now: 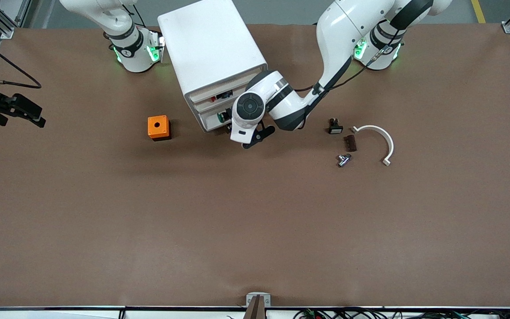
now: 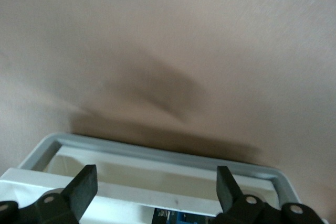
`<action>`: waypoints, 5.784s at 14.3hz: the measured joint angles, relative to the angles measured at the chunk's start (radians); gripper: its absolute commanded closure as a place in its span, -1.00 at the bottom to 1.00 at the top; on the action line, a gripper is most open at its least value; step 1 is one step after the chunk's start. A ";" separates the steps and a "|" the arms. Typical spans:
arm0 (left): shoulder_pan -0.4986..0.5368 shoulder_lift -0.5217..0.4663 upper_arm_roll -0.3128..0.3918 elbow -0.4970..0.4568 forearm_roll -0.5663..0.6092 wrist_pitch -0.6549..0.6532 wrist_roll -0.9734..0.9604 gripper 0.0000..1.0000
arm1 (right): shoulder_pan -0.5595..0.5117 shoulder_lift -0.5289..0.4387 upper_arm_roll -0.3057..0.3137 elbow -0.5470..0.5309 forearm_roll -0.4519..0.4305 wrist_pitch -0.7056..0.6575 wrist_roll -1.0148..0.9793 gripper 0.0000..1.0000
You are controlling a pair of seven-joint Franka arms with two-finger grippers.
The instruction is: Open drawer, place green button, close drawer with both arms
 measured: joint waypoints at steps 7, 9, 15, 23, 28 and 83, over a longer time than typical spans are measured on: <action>0.002 0.007 -0.027 -0.025 -0.087 0.001 0.000 -1.00 | -0.117 0.000 0.125 0.000 0.000 -0.005 0.000 -1.00; 0.004 0.008 -0.027 -0.026 -0.091 0.001 0.000 -1.00 | -0.117 0.000 0.126 0.002 0.000 -0.005 0.000 -1.00; 0.043 0.005 -0.025 -0.017 -0.091 0.005 0.000 -1.00 | -0.131 -0.001 0.138 0.008 0.000 -0.012 0.001 -1.00; 0.207 -0.093 0.063 0.107 0.061 -0.056 0.029 -1.00 | -0.168 -0.002 0.161 0.010 0.000 -0.018 0.000 -1.00; 0.326 -0.178 0.064 0.134 0.140 -0.217 0.211 -1.00 | -0.168 -0.002 0.153 0.011 0.000 -0.002 0.000 -1.00; 0.567 -0.773 0.409 -0.076 0.151 -0.555 1.402 -1.00 | -0.111 0.022 0.074 -0.019 0.004 0.133 -0.001 -1.00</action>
